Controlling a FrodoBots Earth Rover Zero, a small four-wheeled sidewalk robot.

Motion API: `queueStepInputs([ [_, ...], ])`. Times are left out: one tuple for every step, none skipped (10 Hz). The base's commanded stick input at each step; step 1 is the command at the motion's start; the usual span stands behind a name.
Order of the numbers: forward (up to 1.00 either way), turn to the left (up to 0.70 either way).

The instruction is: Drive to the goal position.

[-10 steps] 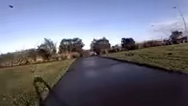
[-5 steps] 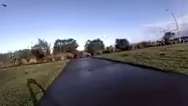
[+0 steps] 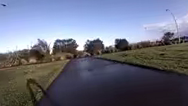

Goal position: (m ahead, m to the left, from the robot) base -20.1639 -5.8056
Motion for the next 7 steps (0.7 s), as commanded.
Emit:
queueStepInputs([
  [0.04, -0.21],
  [0.05, -0.1],
  [0.05, -0.1],
  [0.05, -0.1],
  [0.02, -0.57],
  [0.0, -0.98],
  [0.0, -0.98],
])
